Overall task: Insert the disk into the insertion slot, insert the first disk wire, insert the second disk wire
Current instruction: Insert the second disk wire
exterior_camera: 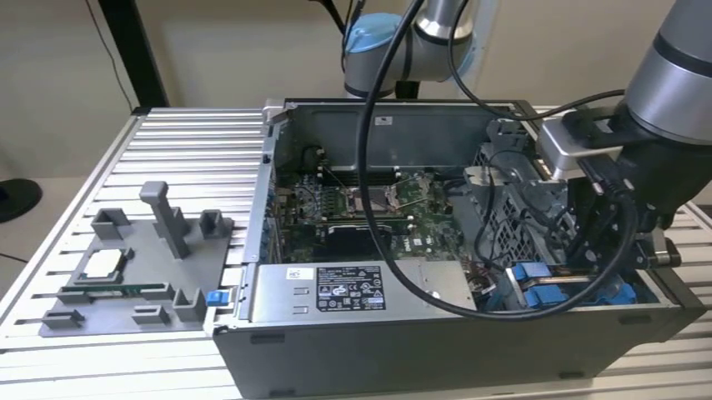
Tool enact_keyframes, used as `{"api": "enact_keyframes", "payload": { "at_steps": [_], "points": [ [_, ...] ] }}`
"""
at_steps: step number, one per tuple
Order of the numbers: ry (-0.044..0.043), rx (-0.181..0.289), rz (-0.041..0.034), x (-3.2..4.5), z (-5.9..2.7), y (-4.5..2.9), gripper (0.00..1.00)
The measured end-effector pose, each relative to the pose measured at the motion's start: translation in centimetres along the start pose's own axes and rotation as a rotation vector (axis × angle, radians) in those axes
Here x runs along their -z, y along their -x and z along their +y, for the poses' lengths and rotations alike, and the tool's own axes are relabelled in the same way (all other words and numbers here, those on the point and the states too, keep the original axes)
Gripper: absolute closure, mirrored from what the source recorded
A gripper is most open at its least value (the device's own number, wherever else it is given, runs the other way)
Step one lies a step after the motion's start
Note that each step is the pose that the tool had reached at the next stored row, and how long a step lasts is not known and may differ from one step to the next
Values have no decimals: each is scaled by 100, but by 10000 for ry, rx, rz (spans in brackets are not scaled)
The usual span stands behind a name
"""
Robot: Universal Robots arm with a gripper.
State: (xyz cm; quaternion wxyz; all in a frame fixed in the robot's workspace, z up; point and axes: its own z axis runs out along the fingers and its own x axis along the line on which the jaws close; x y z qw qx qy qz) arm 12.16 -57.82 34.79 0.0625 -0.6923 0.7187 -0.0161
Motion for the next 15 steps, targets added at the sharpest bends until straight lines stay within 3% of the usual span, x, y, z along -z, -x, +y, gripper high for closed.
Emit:
{"api": "enact_keyframes", "payload": {
  "at_steps": [8,15],
  "points": [
    [-93,5,-4,-70,12,52,100],
    [-102,-7,6,-112,21,61,100]
  ]
}}
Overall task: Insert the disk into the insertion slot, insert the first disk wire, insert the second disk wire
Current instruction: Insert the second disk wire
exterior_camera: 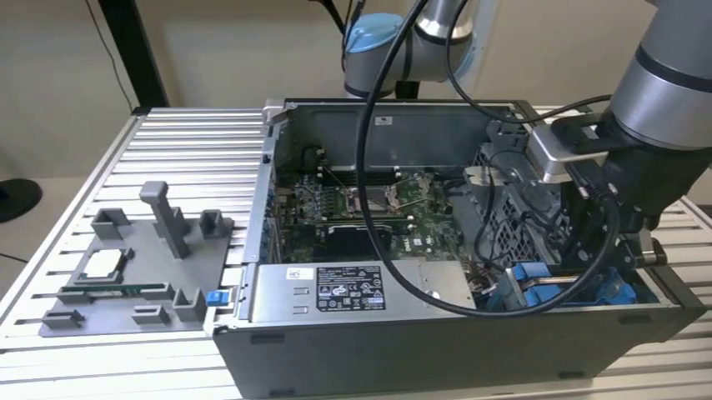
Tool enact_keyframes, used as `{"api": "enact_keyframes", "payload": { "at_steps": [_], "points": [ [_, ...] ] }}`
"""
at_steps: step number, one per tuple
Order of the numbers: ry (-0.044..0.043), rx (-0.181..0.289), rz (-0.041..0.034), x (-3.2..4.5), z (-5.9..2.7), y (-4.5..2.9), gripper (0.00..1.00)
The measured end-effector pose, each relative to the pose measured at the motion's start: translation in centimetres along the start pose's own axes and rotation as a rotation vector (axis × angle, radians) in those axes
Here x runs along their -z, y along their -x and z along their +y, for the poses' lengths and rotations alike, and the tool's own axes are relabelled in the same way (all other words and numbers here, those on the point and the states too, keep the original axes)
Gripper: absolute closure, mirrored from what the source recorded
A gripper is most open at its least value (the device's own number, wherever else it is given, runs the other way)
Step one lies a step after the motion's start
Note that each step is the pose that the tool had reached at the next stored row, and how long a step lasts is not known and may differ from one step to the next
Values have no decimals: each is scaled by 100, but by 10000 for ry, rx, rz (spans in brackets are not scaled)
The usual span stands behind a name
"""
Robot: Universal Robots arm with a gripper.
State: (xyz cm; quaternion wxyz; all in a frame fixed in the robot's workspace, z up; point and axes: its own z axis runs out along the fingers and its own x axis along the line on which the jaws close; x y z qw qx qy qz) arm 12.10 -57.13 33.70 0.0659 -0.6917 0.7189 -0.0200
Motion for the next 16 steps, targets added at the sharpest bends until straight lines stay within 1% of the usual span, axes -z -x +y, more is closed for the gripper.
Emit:
{"api": "enact_keyframes", "payload": {
  "at_steps": [3,4,5,6,8,16],
  "points": [
    [3,-7,-1,-19,4,-1,100],
    [3,-10,-14,-24,5,-1,0],
    [1,-11,-27,-24,5,-2,0],
    [1,-12,-40,-3,2,0,0],
    [2,-9,-26,93,-10,6,0],
    [2,-10,-27,451,-50,31,0]
  ]
}}
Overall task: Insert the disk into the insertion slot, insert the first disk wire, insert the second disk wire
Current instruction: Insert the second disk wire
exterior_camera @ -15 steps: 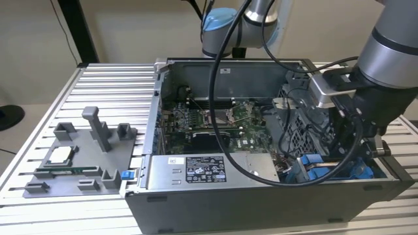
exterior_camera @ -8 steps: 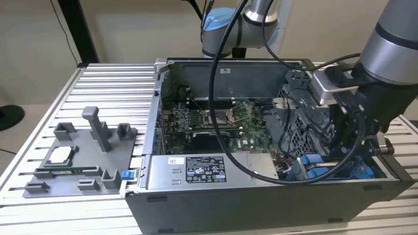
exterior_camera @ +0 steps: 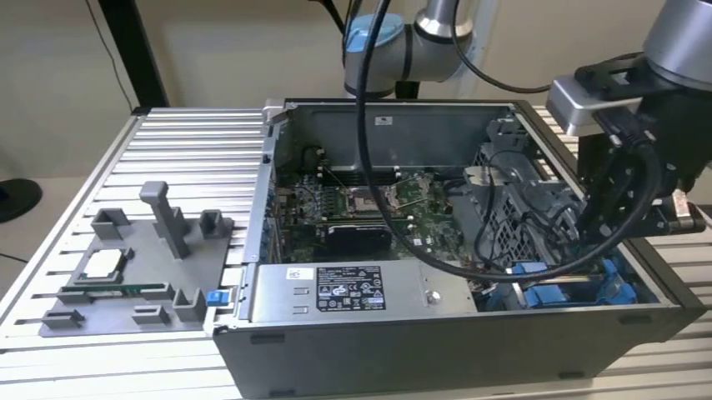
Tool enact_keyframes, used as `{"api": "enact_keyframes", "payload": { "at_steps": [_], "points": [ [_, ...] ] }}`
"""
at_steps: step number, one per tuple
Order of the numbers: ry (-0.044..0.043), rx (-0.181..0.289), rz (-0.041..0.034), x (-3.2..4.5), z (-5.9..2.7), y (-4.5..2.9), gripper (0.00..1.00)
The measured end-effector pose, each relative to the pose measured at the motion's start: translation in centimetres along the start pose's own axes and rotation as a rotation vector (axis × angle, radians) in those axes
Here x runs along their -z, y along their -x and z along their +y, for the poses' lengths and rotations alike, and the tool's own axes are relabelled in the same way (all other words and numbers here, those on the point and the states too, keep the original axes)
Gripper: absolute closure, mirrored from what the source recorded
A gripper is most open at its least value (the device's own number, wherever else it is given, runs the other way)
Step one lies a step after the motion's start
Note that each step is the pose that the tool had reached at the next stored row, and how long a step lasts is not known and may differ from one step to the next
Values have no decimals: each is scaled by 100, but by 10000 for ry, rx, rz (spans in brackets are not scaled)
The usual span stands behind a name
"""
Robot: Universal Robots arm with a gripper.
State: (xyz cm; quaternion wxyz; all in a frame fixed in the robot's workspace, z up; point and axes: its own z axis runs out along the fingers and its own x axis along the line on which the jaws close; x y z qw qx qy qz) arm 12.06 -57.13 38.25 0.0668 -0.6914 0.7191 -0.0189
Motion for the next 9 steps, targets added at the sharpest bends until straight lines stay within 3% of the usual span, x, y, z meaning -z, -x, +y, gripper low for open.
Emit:
{"api": "enact_keyframes", "payload": {
  "at_steps": [2,9],
  "points": [
    [0,-1,3,50,-5,3,0],
    [0,0,5,53,-6,4,0]
  ]
}}
